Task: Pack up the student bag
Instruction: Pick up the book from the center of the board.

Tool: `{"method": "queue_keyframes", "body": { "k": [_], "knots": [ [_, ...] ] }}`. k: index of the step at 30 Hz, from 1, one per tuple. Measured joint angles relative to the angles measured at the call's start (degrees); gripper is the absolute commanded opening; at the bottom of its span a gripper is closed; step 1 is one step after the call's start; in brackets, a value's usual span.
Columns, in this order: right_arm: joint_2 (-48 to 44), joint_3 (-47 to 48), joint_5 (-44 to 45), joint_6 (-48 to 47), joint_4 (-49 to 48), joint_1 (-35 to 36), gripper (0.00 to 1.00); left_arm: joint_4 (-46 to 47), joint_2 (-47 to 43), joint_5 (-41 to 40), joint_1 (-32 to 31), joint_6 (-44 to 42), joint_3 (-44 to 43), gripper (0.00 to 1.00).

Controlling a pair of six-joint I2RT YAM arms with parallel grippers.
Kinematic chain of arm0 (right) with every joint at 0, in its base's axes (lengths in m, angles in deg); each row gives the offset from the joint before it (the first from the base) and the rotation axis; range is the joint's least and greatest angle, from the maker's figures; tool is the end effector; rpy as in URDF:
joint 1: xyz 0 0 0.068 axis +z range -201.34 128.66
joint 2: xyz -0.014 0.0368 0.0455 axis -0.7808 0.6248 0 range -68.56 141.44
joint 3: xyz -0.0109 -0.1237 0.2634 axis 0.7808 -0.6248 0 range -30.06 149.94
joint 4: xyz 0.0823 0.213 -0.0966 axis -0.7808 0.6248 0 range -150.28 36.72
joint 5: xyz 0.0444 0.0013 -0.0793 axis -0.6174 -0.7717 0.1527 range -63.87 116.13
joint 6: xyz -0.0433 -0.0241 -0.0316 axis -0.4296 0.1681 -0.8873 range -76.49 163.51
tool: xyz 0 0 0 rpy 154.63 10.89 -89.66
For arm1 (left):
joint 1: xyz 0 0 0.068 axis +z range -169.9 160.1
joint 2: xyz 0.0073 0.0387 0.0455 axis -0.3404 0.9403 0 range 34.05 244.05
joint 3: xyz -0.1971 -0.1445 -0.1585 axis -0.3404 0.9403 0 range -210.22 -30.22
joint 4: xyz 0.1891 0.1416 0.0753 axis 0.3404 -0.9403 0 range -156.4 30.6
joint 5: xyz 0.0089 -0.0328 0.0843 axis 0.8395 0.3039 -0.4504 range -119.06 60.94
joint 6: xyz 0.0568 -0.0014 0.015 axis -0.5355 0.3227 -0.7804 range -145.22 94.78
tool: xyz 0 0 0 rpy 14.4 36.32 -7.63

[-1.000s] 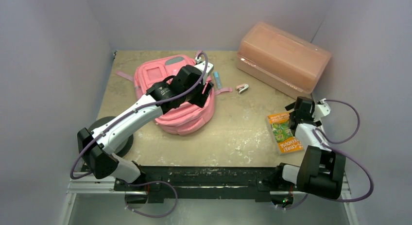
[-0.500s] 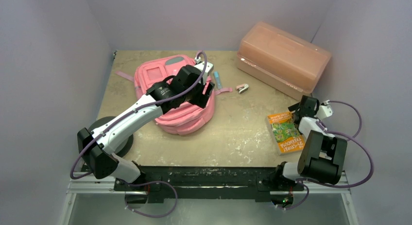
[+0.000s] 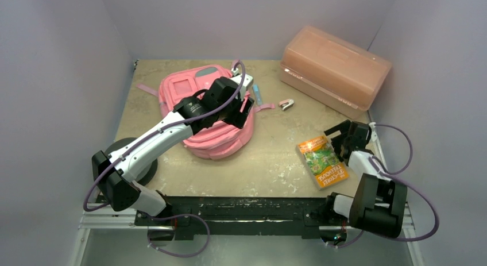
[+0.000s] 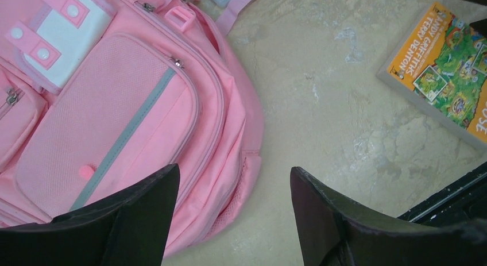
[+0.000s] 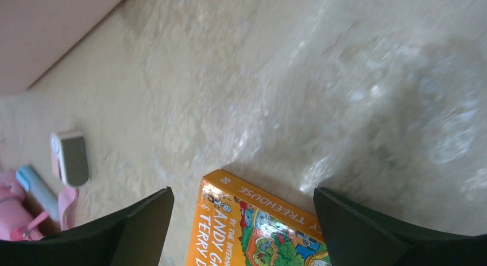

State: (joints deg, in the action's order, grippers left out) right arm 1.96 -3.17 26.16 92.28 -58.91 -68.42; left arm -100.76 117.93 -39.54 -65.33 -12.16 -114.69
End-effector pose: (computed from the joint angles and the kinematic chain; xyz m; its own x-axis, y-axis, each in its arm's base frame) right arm 0.2068 -0.0635 0.1822 -0.2242 0.8557 -0.4663 0.7023 0.4736 0.5314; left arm 0.2213 -0.2136 0.3817 -0.5829 0.2751 -0.7646 0.4846 0.8730 -0.0554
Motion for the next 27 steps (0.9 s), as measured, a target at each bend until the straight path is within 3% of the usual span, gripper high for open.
{"method": "queue_keyframes", "body": {
  "k": [7,13,19,23,27],
  "knots": [
    [-9.25,-5.07,-9.16,4.61,4.87,9.92,0.98,-0.04,2.36,1.92,0.0,0.98,0.0,0.69],
    [-13.97,-5.38,-11.56,3.13,11.82,11.56,0.99,1.86,4.02,9.03,0.02,5.86,1.49,0.64],
    [-9.84,-1.68,-13.2,-3.56,13.57,11.56,0.94,17.53,3.8,19.41,-0.52,22.47,16.52,0.64],
    [-6.91,-1.51,-16.2,-6.75,12.59,11.85,0.94,29.2,4.94,19.1,-4.04,36.28,27.96,0.66],
    [-6.05,-1.4,-17.79,-9.44,11.34,12.22,0.94,38.05,10.29,17.42,-9.68,45.75,28.63,0.64]
  ]
}}
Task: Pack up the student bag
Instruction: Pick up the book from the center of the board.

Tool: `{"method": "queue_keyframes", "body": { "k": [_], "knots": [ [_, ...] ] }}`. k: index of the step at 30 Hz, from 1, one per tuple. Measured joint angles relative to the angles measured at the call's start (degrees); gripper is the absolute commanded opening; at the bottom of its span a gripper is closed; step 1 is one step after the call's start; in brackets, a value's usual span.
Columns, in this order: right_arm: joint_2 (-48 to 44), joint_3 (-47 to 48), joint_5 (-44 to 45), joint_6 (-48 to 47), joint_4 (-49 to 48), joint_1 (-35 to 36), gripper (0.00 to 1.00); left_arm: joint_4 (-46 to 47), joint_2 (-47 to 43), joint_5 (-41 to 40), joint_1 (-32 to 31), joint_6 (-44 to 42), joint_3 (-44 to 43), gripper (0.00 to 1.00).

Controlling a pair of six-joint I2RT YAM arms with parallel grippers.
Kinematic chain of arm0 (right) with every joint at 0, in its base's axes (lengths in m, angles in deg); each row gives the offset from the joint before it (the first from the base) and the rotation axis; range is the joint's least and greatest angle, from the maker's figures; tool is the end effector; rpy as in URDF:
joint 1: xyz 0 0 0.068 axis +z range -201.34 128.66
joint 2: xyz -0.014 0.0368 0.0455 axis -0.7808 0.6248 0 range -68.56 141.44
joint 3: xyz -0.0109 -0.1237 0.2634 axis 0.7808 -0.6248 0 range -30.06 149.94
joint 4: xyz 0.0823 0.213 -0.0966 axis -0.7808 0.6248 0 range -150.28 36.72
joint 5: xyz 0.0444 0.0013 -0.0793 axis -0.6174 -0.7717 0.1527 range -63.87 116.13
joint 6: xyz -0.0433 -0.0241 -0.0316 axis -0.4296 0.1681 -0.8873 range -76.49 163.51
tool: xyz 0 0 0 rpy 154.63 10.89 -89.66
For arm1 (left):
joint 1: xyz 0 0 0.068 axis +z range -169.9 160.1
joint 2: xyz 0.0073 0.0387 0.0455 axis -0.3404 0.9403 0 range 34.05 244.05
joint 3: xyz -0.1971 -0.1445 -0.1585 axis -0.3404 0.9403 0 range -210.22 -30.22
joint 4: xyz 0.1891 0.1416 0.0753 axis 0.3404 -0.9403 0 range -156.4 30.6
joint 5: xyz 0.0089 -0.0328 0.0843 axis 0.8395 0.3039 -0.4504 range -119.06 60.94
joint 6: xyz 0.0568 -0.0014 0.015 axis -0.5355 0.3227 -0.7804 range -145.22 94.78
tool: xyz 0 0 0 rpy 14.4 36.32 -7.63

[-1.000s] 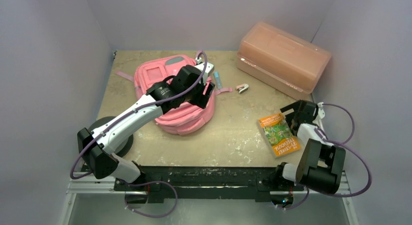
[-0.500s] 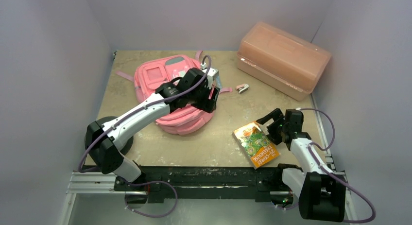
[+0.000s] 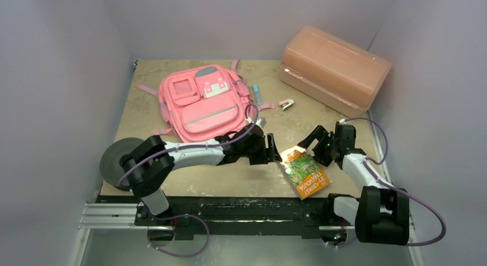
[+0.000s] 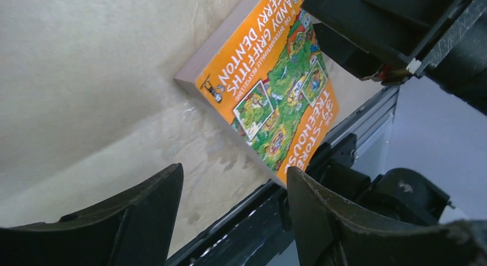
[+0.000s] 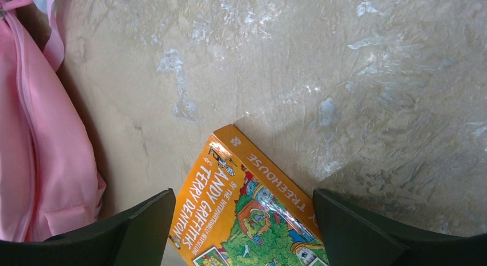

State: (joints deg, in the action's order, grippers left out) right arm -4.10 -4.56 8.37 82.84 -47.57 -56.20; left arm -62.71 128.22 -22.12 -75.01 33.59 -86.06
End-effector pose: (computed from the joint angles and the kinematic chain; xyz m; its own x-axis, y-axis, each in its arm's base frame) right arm 0.1865 -0.0027 0.1806 -0.6729 0.6631 -0.3280 0.4122 0.7042 0.5780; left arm 0.1935 -0.2863 0.2226 -0.9376 -0.1401 -0.3183 0.1233 0.7220 -0.6809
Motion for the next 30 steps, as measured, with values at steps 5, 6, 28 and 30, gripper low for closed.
{"method": "queue_keyframes", "body": {
  "k": [5,6,28,30],
  "knots": [
    [0.24,0.0,-1.51,-1.9,-0.79,0.11,0.94,5.55,7.58,-2.12,-3.48,10.99,-1.6,0.6],
    [0.44,0.0,-1.7,-2.21,-1.11,0.11,0.94,5.84,8.52,-2.64,-3.52,12.31,-1.64,0.59],
    [4.24,-1.2,-7.96,-5.11,-10.29,0.31,0.94,9.6,15.93,-5.68,-3.65,18.56,-5.53,0.39],
    [4.42,-1.2,-8.2,-5.16,-10.58,0.31,0.94,9.64,15.5,-5.64,-3.8,18.43,-6.01,0.38]
  ]
}}
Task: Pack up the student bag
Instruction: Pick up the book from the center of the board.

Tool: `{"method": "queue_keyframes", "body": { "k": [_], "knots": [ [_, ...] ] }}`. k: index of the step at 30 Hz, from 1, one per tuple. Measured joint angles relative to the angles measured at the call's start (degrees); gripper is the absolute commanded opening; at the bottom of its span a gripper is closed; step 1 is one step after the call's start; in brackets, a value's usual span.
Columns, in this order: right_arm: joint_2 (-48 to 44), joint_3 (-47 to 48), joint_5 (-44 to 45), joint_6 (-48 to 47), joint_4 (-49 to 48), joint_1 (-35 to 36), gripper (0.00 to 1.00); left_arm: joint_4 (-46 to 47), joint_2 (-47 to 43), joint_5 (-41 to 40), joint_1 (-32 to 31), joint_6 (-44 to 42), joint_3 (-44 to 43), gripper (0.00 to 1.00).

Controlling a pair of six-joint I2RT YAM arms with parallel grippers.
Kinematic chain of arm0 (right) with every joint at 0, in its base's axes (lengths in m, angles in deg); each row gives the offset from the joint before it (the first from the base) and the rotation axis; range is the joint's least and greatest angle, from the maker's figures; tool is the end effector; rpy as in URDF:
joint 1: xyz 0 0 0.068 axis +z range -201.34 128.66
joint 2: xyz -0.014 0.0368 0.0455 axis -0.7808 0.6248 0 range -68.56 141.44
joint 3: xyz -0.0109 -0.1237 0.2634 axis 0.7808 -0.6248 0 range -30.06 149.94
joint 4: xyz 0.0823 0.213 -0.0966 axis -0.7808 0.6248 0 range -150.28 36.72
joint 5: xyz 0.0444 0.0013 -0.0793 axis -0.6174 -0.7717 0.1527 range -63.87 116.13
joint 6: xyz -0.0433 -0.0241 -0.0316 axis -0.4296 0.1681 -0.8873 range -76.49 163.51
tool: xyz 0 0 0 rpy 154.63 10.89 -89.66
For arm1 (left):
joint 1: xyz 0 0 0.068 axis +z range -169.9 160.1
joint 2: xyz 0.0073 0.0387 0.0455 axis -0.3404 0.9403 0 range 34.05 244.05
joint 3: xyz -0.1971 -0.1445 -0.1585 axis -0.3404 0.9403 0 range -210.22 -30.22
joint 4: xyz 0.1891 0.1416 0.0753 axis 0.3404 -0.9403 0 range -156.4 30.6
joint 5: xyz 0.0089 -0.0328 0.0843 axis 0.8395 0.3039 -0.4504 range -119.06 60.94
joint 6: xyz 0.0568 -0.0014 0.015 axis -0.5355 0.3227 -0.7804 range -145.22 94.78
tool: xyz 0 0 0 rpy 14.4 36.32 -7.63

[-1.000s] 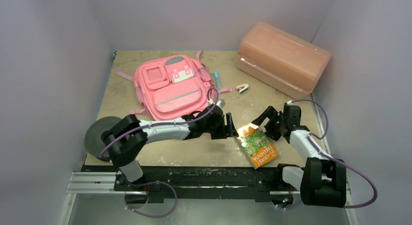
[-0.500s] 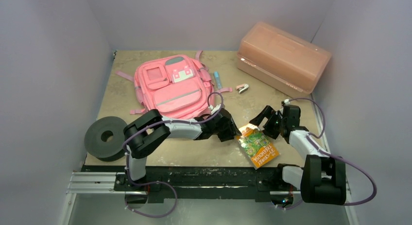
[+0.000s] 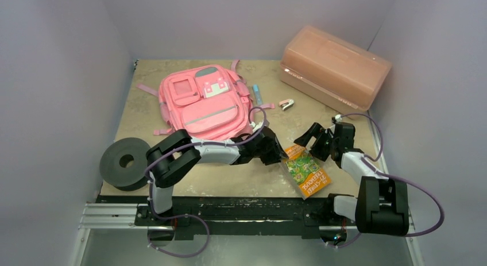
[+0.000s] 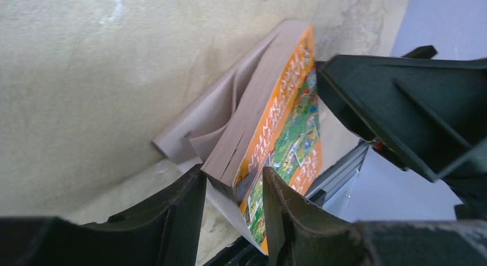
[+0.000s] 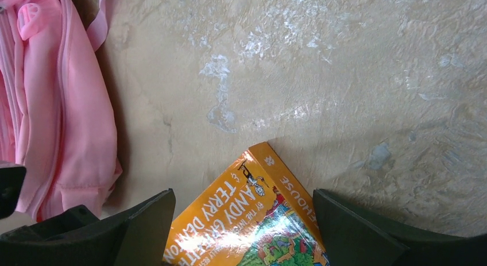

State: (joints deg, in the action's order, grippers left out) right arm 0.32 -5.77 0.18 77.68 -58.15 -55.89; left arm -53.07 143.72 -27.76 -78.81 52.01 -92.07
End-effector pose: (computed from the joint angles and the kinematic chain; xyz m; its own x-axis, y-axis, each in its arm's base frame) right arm 0.2021 0.0027 0.1766 -0.7283 0.5647 -0.3882 0.2194 0.7289 0.6485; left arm 0.2068 -0.3446 0.1723 -0.9192 -0.3639 -0.1509 -0.1425 0.6642 -0.7338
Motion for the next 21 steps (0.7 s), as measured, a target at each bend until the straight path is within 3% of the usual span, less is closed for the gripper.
{"method": "queue_keyframes", "body": {
  "k": [7,15,21],
  "knots": [
    [0.17,0.0,-0.39,-0.2,-0.33,0.02,0.94,0.22,-1.46,1.01,-0.15,0.2,-2.43,0.35],
    [0.61,0.02,-0.68,-0.17,-0.68,0.07,0.94,-0.04,-1.46,1.99,-0.15,1.79,-2.58,0.43],
    [1.31,0.39,-0.87,-0.17,-0.94,0.17,0.94,1.62,-1.46,2.45,-0.15,2.84,-2.23,0.29]
  ]
}}
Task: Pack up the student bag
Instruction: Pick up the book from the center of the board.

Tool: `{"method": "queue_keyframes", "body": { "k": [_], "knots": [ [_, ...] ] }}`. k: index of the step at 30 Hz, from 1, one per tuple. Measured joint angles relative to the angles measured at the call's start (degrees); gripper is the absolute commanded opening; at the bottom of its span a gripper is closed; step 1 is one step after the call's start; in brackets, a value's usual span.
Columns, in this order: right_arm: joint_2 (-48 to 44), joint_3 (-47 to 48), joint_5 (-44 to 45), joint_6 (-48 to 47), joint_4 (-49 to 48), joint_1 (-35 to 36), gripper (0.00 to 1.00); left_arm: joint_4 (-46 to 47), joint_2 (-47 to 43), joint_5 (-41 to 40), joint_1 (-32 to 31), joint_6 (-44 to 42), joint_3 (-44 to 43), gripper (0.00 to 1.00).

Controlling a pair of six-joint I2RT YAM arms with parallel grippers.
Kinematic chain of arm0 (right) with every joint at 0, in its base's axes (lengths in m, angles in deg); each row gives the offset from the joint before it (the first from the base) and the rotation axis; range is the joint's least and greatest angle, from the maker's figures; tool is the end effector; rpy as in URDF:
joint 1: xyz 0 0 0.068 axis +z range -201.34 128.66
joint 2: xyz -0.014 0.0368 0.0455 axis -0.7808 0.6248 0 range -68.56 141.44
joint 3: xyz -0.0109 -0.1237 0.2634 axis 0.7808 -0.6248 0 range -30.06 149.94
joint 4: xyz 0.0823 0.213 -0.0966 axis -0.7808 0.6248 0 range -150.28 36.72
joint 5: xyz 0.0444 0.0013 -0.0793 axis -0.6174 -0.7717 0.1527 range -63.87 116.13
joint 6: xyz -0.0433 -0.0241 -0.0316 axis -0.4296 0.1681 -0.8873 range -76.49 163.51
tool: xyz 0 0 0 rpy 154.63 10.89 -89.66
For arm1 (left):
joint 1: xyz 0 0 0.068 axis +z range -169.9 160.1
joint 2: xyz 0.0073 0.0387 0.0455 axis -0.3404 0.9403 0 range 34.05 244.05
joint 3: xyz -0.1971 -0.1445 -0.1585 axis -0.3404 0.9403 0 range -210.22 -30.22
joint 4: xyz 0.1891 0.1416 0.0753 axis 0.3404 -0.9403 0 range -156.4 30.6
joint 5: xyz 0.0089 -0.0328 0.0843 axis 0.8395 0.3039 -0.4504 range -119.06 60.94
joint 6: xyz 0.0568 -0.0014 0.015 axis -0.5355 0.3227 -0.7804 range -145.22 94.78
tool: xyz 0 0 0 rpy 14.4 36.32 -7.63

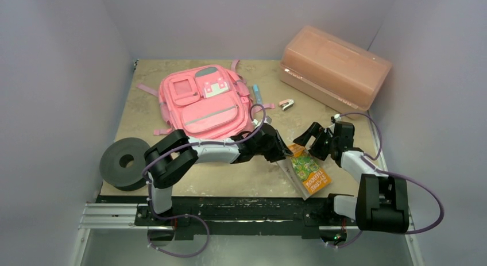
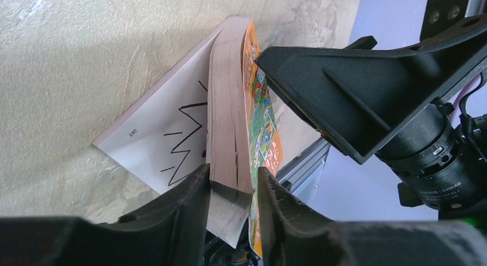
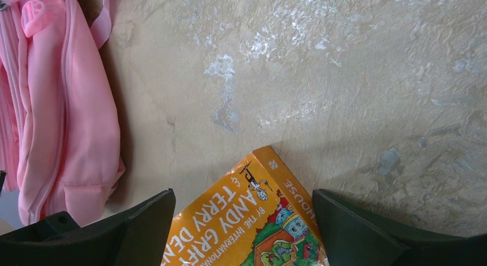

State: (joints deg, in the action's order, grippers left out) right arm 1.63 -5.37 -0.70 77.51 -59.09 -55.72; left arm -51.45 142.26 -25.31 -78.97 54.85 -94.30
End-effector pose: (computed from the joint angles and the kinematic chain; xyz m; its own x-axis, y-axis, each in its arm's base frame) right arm 0.2062 0.0036 0.1758 -0.7360 0.5569 -0.3850 0.2065 0.7262 0.6558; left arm 0.2083 -0.3529 0.1962 -0.9222 -0.3732 -0.1011 -0.1466 0.5795 -0.8017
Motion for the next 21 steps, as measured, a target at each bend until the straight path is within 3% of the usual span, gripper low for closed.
{"method": "queue_keyframes", "body": {
  "k": [7,14,21],
  "knots": [
    [-0.02,0.26,0.09,-0.11,0.33,0.22,0.97,1.66,-0.28,-0.26,0.02,-1.46,0.98,0.0],
    [-3.02,1.01,0.24,-1.01,4.11,1.42,0.99,0.5,-3.41,0.35,1.2,-6.64,2.25,0.0],
    [-4.74,8.35,1.36,-3.39,9.64,2.1,0.99,-7.69,-15.91,-0.37,5.38,-18.58,3.28,0.0]
  ]
}}
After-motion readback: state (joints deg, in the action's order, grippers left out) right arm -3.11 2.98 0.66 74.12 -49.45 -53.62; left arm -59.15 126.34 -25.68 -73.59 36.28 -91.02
